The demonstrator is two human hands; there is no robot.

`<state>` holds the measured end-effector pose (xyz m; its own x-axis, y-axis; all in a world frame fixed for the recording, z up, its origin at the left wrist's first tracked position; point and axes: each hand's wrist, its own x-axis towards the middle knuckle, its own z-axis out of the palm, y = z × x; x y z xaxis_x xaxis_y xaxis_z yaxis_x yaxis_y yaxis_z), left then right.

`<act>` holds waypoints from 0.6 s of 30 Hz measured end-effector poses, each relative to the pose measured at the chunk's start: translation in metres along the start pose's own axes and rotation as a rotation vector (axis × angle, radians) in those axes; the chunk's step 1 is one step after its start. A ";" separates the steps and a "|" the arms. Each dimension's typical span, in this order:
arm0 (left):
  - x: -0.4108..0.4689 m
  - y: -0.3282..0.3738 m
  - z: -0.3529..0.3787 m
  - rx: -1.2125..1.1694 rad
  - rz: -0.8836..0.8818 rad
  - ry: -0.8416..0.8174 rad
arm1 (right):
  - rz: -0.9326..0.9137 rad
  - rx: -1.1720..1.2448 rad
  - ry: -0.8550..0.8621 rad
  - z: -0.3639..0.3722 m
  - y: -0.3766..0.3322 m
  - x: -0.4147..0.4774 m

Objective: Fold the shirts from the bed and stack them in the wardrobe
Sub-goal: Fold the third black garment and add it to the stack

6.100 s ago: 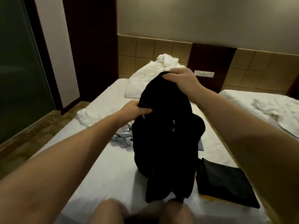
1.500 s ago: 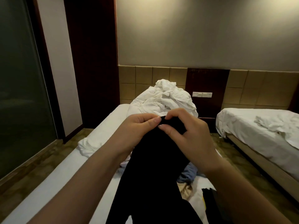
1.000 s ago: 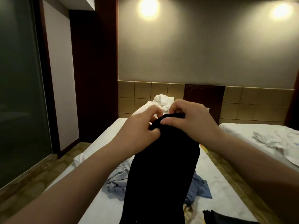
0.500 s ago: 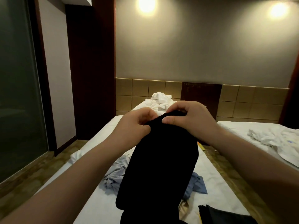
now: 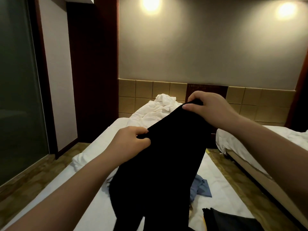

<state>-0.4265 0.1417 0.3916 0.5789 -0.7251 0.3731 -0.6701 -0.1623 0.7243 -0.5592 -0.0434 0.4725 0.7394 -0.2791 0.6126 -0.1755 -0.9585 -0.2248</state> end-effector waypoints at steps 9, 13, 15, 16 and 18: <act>0.001 -0.015 0.010 0.005 -0.043 -0.061 | 0.014 0.007 0.087 -0.007 0.009 0.003; -0.005 -0.027 0.018 -0.094 -0.099 -0.033 | 0.053 0.014 0.140 -0.016 0.010 0.005; -0.006 -0.035 0.023 -0.115 -0.100 -0.017 | 0.052 0.033 0.099 -0.018 0.010 0.006; -0.005 -0.038 0.024 -0.105 -0.108 0.004 | 0.055 0.060 0.067 -0.019 0.010 0.006; -0.001 -0.043 0.020 -0.113 -0.123 0.095 | 0.094 0.126 -0.078 -0.027 0.014 0.005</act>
<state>-0.4074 0.1354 0.3483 0.6981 -0.6367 0.3274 -0.5387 -0.1658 0.8260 -0.5758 -0.0598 0.4932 0.7728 -0.3572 0.5246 -0.1673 -0.9120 -0.3745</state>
